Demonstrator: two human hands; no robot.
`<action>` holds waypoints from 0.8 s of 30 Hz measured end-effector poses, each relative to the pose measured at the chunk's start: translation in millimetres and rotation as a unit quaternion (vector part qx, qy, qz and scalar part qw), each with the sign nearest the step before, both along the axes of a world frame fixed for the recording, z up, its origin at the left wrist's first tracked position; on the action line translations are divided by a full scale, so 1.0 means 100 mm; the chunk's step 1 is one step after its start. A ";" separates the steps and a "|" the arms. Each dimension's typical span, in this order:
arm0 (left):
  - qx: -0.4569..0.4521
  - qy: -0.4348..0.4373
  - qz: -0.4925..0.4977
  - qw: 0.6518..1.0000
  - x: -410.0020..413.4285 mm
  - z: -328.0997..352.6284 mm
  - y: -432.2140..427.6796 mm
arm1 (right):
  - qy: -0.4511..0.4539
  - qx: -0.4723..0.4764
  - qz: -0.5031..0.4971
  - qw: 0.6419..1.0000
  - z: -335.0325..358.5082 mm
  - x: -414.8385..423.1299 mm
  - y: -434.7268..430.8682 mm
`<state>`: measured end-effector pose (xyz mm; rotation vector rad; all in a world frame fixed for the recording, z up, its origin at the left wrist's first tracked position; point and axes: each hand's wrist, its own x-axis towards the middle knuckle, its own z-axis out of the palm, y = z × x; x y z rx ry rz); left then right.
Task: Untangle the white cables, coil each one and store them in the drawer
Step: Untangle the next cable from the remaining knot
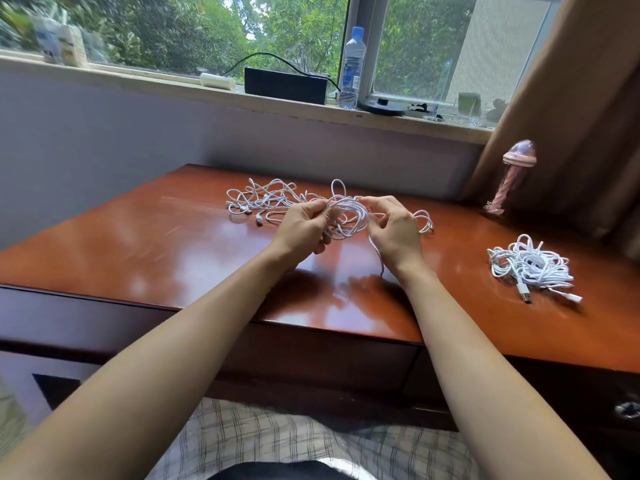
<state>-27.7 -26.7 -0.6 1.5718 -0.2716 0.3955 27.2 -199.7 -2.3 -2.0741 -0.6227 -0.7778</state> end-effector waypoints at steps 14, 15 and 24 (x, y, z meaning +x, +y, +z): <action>-0.011 -0.037 0.159 0.987 0.13 -0.02 0.13 | 0.095 -0.065 0.136 0.984 -0.06 -0.19 0.08; 0.009 -0.045 0.174 0.984 0.14 -0.03 0.14 | 0.104 -0.058 0.141 0.983 -0.06 -0.21 0.08; 0.100 -0.085 0.265 0.955 0.20 -0.08 0.20 | 0.234 -0.008 0.218 0.947 0.01 -0.34 0.07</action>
